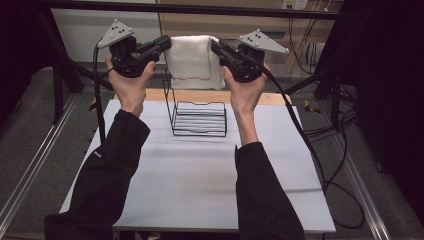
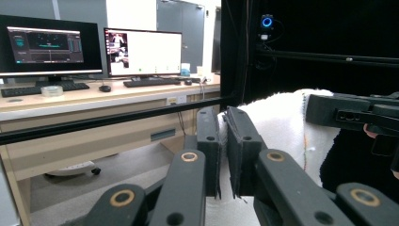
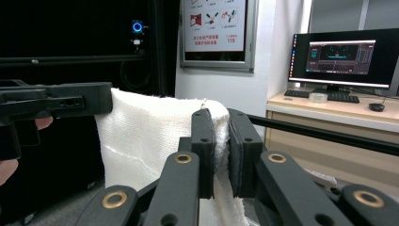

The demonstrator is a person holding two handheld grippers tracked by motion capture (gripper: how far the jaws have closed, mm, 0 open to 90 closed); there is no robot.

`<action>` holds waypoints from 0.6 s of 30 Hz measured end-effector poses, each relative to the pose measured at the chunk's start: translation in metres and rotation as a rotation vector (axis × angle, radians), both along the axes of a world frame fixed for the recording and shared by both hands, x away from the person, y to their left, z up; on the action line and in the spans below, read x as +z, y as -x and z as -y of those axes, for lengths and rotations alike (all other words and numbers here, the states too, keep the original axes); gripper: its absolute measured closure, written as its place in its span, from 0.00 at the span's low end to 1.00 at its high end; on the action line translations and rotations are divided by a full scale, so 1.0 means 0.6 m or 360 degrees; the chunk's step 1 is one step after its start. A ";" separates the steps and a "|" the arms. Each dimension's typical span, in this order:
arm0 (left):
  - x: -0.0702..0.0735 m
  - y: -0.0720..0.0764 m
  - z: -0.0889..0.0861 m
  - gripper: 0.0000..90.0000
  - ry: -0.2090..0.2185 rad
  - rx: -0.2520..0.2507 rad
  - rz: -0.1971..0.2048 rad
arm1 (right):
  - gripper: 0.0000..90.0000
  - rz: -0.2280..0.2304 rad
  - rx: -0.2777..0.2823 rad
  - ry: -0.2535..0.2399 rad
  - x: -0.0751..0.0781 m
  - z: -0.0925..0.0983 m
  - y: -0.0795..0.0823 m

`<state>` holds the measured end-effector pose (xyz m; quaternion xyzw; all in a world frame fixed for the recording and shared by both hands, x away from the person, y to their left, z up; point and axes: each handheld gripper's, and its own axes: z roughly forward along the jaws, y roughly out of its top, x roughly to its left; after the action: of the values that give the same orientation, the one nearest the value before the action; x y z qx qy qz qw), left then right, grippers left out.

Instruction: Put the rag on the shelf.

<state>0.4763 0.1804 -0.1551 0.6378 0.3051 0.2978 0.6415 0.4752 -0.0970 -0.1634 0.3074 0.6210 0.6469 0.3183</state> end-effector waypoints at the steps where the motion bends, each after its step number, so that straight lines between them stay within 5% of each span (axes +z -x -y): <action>1: 0.001 -0.003 0.000 0.94 -0.0004 0.0004 0.0000 | 0.92 0.0001 -0.0002 -0.0002 0.001 -0.001 -0.002; 18: 0.011 -0.051 0.002 0.94 0.0026 0.0039 -0.0031 | 0.92 -0.0009 -0.0023 -0.0001 0.014 -0.006 -0.049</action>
<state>0.5067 0.1791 -0.1487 0.6315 0.3215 0.2969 0.6400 0.5044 -0.0936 -0.1553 0.3139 0.6194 0.6440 0.3210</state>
